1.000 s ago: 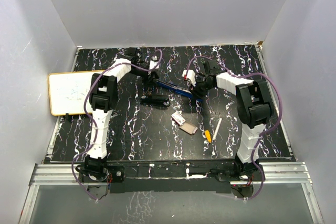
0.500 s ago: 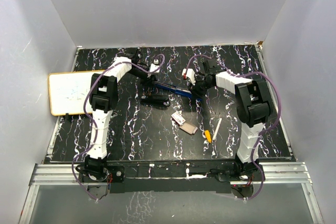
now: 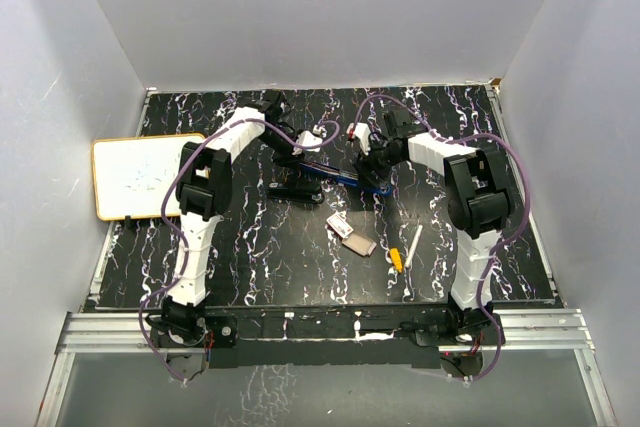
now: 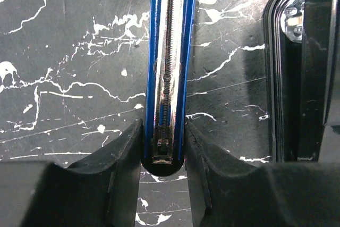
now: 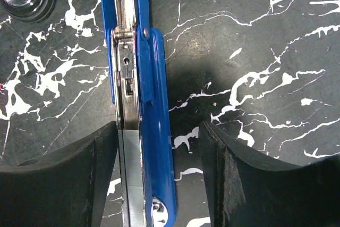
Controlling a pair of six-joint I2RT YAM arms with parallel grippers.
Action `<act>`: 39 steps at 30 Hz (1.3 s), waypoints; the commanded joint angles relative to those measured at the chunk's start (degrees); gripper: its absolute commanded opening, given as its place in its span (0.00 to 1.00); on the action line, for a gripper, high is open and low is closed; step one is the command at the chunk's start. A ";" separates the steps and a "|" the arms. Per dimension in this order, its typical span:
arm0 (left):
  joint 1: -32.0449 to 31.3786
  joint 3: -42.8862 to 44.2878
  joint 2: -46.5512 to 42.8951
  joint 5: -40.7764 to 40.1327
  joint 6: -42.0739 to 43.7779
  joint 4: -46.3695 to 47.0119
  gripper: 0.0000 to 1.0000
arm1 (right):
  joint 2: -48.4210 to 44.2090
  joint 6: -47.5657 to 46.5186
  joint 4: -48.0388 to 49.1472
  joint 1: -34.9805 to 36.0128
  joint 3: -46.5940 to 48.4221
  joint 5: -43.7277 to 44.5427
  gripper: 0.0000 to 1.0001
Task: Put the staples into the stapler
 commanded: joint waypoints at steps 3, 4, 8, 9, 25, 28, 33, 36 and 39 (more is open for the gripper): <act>-0.59 -0.84 -6.64 -1.31 2.00 -1.46 0.00 | -0.56 7.21 1.85 -1.01 2.82 -5.08 0.66; -0.65 -0.82 -6.70 -1.40 1.97 -1.49 0.00 | -0.55 7.87 1.82 -1.45 3.19 -6.02 0.66; -0.68 -0.61 -6.81 -1.74 1.78 -1.37 0.00 | -0.63 10.62 1.79 -3.12 4.54 -9.97 0.70; -0.68 -0.64 -6.89 -1.78 1.74 -1.29 0.00 | -0.63 11.28 1.76 -3.33 4.92 -10.56 0.71; -1.12 -0.12 -6.70 -2.64 0.48 0.06 0.00 | 2.39 15.07 2.29 -3.72 6.85 -8.74 0.67; -1.22 0.22 -6.52 -2.84 0.44 -0.09 0.00 | 2.89 15.23 2.34 -3.67 6.81 -7.89 0.66; -1.30 0.37 -6.45 -3.17 0.46 -0.04 0.00 | 3.15 14.61 2.25 -3.73 6.36 -6.35 0.64; -1.33 0.50 -6.33 -3.53 0.40 -0.10 0.00 | 2.82 13.32 2.24 -3.67 5.44 -4.85 0.63; -1.30 0.51 -6.43 -3.54 0.37 -0.33 0.00 | 2.93 12.91 2.25 -3.70 4.99 -3.89 0.62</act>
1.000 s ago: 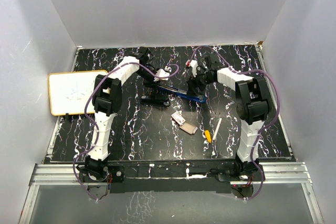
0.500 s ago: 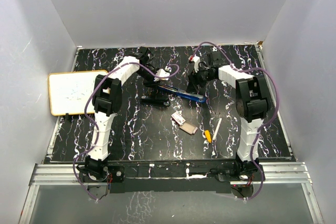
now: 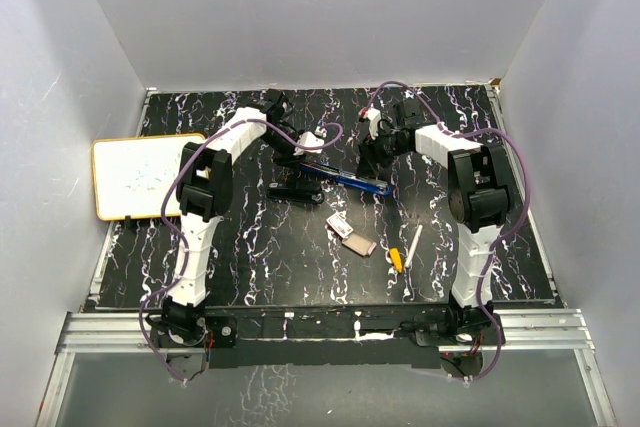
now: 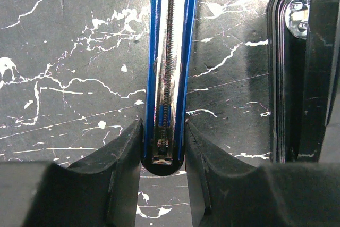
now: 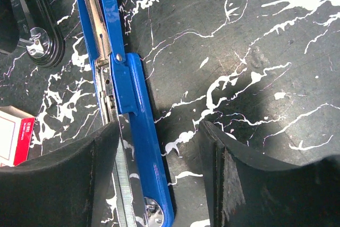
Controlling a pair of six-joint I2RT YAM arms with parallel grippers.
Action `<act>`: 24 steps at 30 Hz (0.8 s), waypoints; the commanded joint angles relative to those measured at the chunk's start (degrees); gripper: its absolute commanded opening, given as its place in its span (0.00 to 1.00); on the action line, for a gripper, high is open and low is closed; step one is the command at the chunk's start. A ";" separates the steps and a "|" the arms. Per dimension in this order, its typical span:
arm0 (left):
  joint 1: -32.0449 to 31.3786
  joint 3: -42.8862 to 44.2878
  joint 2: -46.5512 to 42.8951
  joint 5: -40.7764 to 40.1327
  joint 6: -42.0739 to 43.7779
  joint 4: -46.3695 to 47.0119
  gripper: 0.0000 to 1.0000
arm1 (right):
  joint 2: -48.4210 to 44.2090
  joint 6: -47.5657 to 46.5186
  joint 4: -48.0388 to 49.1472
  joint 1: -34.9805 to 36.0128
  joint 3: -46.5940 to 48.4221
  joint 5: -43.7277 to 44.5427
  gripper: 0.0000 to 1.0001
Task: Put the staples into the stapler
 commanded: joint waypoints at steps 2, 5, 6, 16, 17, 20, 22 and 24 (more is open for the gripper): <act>-0.23 1.06 -5.65 -0.01 0.65 -0.75 0.00 | 0.04 -1.81 1.97 0.00 -0.76 3.53 0.61; -0.21 1.34 -5.82 -0.03 0.30 -0.61 0.00 | -0.02 -2.87 2.38 0.05 -1.61 4.15 0.61; -0.23 1.49 -5.81 -0.09 0.20 -0.57 0.00 | -0.22 -3.17 2.70 -0.03 -2.14 4.34 0.61; -0.21 3.49 -5.79 0.18 -1.05 -1.17 0.00 | -2.02 -5.17 6.04 0.00 -6.00 6.59 0.57; -0.21 3.65 -5.87 0.25 -1.05 -1.34 0.00 | -1.94 -5.21 6.43 0.00 -6.32 7.21 0.57; -0.22 3.63 -6.69 0.97 -1.17 -1.38 0.00 | -1.87 -5.06 7.36 -0.02 -7.01 9.62 0.55; -0.28 3.58 -7.24 1.32 -1.08 -1.33 0.00 | -1.59 -4.57 7.97 -0.01 -7.42 10.86 0.54; -0.55 3.62 -7.85 1.27 -0.91 -1.40 0.00 | -1.32 -3.88 8.67 0.04 -7.66 11.92 0.53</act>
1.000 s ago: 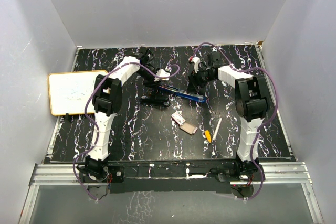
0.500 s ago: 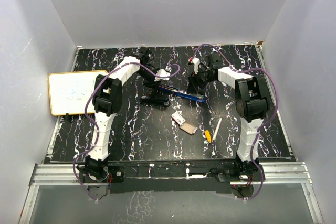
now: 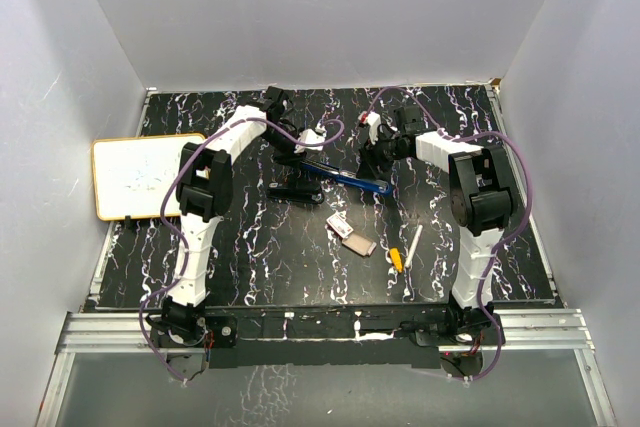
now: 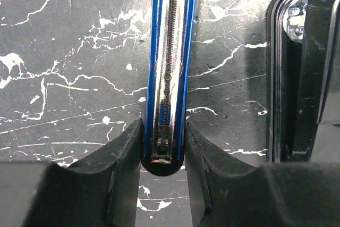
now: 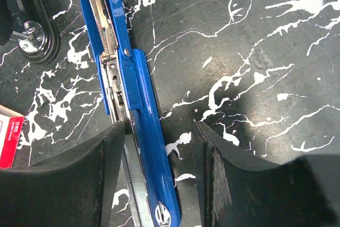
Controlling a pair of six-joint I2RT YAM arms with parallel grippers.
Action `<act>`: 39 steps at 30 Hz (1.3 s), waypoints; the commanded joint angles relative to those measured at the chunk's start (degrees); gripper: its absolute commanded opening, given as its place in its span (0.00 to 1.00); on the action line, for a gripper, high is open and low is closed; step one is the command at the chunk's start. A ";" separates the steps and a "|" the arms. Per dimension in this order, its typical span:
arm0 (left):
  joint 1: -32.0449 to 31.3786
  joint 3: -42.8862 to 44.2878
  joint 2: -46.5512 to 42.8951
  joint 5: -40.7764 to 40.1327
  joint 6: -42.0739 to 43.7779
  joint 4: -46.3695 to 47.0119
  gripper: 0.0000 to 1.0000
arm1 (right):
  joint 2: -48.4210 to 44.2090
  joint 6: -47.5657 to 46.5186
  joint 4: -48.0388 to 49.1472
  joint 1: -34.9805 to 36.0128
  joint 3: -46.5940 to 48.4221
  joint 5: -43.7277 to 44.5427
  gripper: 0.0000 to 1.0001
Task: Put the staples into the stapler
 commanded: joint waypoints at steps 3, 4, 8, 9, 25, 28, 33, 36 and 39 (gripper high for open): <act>-0.84 2.33 -8.80 2.72 0.56 -0.48 0.00 | 0.89 -1.59 3.54 -0.28 -2.63 12.41 0.51; -0.95 2.38 -9.13 3.32 0.38 -0.46 0.00 | 0.90 -1.41 3.79 -0.16 -2.78 12.85 0.51; -1.19 3.44 -11.01 6.60 -1.36 0.05 0.00 | 0.74 -0.73 4.89 0.17 -4.04 14.49 0.49; -1.21 3.99 -11.20 7.44 -1.47 -0.20 0.00 | 0.62 -0.43 5.26 0.28 -4.44 14.76 0.49; -4.63 5.09 -12.86 7.37 -4.94 2.28 0.00 | -0.44 -0.13 7.66 2.07 -9.58 15.26 0.48; -5.57 6.16 -12.62 7.69 -7.33 3.67 0.00 | -0.56 -0.13 7.94 2.12 -10.09 15.56 0.48; -7.55 7.38 -12.75 8.08 -9.27 4.06 0.00 | -1.02 -0.27 8.92 2.11 -11.37 16.33 0.48; -8.67 8.25 -12.67 8.02 -10.50 4.45 0.00 | -1.11 -0.42 9.10 2.15 -11.80 16.77 0.48; -9.81 9.07 -12.73 7.21 -10.86 4.37 0.00 | -1.19 -0.54 9.53 2.11 -12.43 17.01 0.47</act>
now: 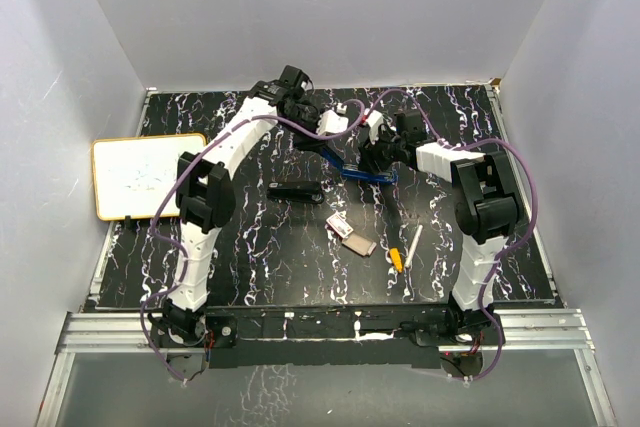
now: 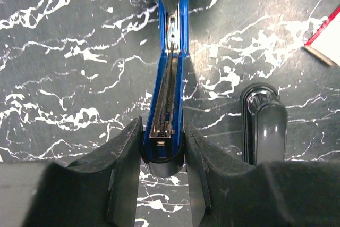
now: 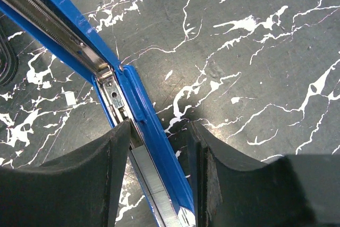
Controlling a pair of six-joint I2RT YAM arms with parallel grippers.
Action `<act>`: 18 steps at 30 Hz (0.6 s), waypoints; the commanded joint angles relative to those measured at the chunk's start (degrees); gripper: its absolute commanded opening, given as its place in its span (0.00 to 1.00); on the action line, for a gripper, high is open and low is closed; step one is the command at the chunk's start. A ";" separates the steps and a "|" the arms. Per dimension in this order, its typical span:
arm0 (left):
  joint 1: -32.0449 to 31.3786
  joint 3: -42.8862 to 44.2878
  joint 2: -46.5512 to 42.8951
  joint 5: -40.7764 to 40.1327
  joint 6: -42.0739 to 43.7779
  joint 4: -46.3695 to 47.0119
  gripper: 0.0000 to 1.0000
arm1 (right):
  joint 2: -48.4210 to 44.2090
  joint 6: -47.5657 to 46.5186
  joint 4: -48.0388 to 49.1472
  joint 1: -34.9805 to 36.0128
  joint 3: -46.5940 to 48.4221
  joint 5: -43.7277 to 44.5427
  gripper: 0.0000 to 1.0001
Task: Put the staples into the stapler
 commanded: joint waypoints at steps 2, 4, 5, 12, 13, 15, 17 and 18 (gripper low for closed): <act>-4.01 3.51 -5.37 4.67 -0.68 5.46 0.00 | 3.13 -3.05 -6.01 0.48 -4.41 8.57 0.47; -4.65 3.57 -5.37 4.41 -1.03 5.70 0.00 | 3.03 -3.07 -5.76 0.47 -4.85 8.90 0.47; -4.95 3.58 -5.29 4.50 -1.54 5.97 0.00 | 2.98 -3.07 -5.65 0.49 -5.07 9.03 0.47; -6.31 2.53 -4.31 4.81 -5.84 9.36 0.00 | 3.29 -2.91 -5.46 0.50 -5.35 9.48 0.46; -6.46 2.47 -4.11 4.98 -6.33 9.81 0.00 | 3.30 -2.90 -5.46 0.50 -5.31 9.54 0.46; -6.80 2.52 -3.59 5.13 -6.76 10.31 0.00 | 3.53 -2.86 -5.59 0.41 -5.04 9.67 0.45; -6.96 2.27 -3.13 4.85 -6.93 10.86 0.00 | 3.64 -2.75 -5.72 0.41 -4.84 9.80 0.45; -6.96 2.21 -2.86 4.90 -7.28 11.27 0.00 | 3.63 -2.79 -5.73 0.41 -4.75 9.91 0.45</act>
